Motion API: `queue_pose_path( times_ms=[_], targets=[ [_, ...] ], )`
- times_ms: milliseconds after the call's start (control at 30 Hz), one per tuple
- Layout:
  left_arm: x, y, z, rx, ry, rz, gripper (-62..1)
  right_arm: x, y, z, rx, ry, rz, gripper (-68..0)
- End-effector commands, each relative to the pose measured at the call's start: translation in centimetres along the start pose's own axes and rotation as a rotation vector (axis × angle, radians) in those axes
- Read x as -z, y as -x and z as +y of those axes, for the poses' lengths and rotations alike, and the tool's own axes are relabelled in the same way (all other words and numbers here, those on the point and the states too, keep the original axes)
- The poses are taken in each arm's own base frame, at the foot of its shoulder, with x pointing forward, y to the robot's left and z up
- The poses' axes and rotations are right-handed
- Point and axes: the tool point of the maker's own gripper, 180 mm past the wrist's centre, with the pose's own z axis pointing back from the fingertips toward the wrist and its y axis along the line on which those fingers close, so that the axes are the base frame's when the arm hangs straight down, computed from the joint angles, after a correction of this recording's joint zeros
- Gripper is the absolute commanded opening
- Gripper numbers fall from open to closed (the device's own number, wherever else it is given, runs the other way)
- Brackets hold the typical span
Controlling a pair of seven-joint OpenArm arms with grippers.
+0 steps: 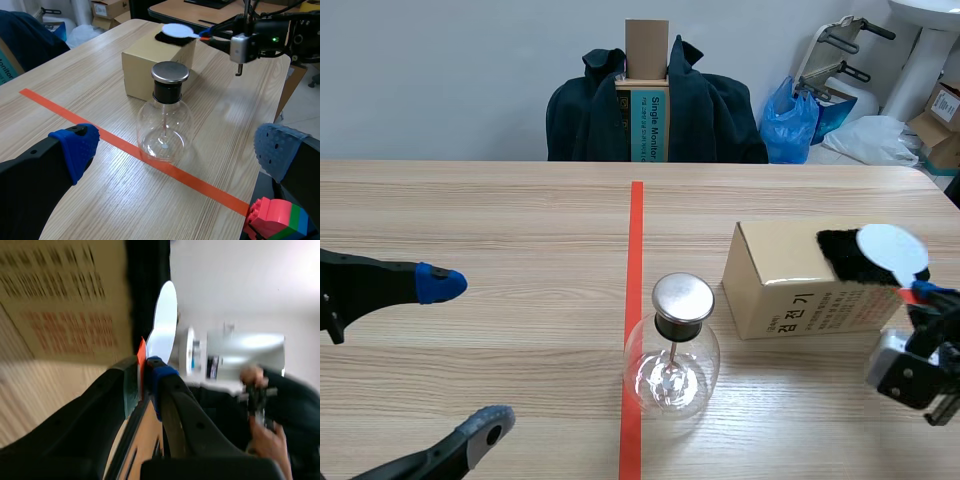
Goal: Do the electroscope experiment.
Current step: 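Rub the plate on the fur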
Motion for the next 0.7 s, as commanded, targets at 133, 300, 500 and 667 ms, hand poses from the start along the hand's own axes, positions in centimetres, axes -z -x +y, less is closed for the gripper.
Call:
queue_pose_path(
  times_ms=[133,300,500,667],
  targets=[
    [0.2,-0.6,0.1,-0.003,-0.006,-0.030,1.4,-0.3,-3.6,-0.9,-0.034,0.015,-0.249,-66.7],
    [0.2,-0.6,0.1,-0.003,-0.006,-0.029,1.4,0.1,0.6,-0.9,-0.024,0.015,-0.003,-66.7],
    [0.2,-0.6,0.1,-0.002,-0.006,-0.028,1.4,-0.1,-3.5,-0.8,-0.037,0.007,-0.235,-66.7],
    [0.2,-0.6,0.1,-0.001,-0.005,-0.026,1.4,-0.1,0.2,-0.6,-0.031,0.004,-0.029,-66.7]
  ],
)
